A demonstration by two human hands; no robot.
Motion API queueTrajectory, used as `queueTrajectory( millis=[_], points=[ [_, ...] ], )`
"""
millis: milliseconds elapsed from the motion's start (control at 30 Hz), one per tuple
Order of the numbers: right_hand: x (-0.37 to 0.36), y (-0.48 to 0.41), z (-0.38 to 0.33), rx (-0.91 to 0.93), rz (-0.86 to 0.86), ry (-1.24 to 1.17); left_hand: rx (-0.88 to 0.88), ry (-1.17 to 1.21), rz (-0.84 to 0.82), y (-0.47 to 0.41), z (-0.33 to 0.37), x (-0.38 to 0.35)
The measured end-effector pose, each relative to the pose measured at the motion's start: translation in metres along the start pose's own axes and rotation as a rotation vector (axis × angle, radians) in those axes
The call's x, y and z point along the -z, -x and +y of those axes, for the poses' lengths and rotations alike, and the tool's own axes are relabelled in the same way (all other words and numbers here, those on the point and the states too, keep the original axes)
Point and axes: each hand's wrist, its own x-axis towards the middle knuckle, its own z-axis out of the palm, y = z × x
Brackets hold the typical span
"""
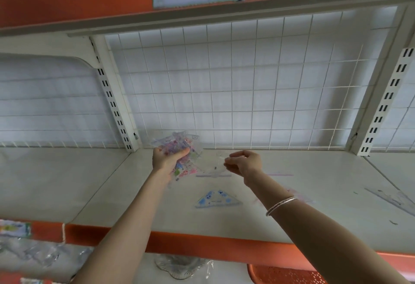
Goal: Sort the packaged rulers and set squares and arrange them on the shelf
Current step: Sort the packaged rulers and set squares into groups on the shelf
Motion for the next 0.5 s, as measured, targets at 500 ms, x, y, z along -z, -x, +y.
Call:
queueTrajectory(
  millis=[500],
  points=[
    [-0.035,-0.027,0.029,0.432,0.159,1.267,-0.019,0.098,-0.098,-0.002,-0.017,0.003]
  ],
)
